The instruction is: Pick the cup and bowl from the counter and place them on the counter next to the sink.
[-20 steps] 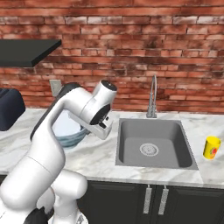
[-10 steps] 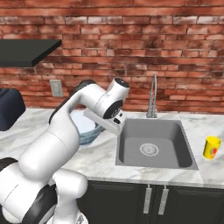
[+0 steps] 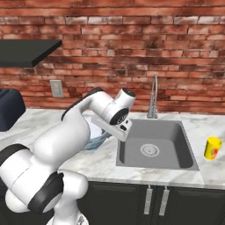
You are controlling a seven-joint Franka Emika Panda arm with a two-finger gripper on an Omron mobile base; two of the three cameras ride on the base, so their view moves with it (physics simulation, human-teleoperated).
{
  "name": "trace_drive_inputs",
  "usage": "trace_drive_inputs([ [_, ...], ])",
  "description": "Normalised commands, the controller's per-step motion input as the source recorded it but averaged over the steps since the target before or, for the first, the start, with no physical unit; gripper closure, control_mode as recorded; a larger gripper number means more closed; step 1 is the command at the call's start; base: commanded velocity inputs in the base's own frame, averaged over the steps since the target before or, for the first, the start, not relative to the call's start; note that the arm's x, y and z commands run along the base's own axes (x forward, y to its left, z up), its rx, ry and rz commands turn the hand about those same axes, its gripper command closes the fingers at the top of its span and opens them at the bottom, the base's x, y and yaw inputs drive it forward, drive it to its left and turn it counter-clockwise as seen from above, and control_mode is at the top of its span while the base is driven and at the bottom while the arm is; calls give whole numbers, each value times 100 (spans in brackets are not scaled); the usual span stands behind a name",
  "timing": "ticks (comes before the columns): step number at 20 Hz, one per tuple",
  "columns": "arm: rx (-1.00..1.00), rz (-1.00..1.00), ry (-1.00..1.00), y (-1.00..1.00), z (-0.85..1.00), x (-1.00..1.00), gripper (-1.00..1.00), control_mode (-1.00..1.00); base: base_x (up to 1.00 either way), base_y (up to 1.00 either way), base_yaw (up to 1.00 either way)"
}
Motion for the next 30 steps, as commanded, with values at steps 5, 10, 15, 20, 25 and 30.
trace_drive_inputs([
  [5,-3,-3,0,0,-30,32,100,-100,0,0,0],
  [10,-2,-4,0,0,-29,28,100,-100,0,0,0],
  [15,-2,-4,0,0,-36,28,100,-100,0,0,0],
  [20,-3,-4,0,0,-31,27,100,-100,0,0,0],
  [25,-5,-3,0,0,-20,23,100,-100,0,0,0],
  [30,-1,-1,0,0,0,0,-100,-100,0,0,0],
])
